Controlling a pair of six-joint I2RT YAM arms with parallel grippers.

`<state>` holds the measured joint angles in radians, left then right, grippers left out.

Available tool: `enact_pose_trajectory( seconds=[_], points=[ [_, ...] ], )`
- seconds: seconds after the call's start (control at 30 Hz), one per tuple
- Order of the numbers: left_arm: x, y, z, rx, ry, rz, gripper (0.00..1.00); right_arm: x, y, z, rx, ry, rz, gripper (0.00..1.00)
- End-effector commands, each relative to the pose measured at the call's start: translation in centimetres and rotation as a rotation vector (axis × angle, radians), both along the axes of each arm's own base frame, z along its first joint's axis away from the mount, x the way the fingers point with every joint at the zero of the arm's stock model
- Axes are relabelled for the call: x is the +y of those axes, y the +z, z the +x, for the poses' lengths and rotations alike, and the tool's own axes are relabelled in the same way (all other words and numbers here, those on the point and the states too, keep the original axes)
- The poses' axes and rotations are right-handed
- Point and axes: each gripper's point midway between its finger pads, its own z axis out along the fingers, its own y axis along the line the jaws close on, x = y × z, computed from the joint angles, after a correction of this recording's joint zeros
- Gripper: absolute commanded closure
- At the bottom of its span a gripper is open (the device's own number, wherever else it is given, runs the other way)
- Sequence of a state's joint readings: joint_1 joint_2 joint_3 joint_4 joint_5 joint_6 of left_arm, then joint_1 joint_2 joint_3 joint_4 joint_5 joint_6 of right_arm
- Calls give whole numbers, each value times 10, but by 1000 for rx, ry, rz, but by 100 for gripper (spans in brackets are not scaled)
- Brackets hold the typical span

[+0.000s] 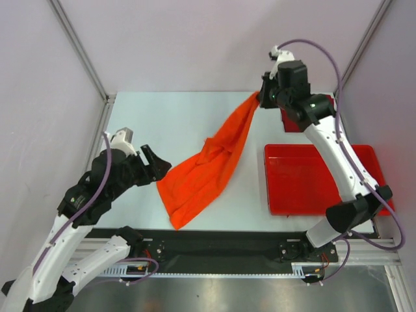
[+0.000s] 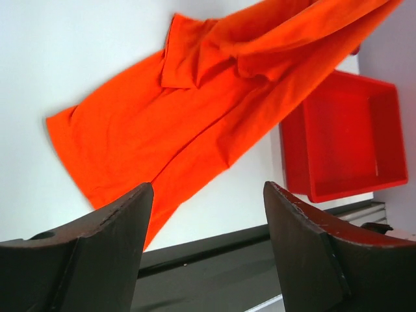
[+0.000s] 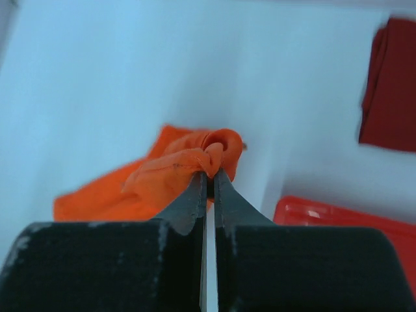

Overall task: Fold and stack the t-shirts
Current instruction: Flatten the tshirt out

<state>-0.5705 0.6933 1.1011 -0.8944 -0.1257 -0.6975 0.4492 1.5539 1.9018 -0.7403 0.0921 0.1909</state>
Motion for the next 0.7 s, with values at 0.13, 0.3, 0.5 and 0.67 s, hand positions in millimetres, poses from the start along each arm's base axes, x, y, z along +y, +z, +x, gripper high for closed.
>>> enact_pose_trajectory(
  seconds=[0.13,0.3,0.5,0.67],
  points=[
    [-29,-43,15,168,-81,50,26,-28,-69,19,107,-59,-40,100],
    [-40,-100,1,343,-104,107,30,-60,-91,20,180,-125,-31,100],
    [-38,-162,-43,522,-100,242,38,-57,-106,17,225,-106,-27,100],
    [-29,-192,-63,599,-29,256,47,-46,-116,12,250,-61,18,100]
  ],
)
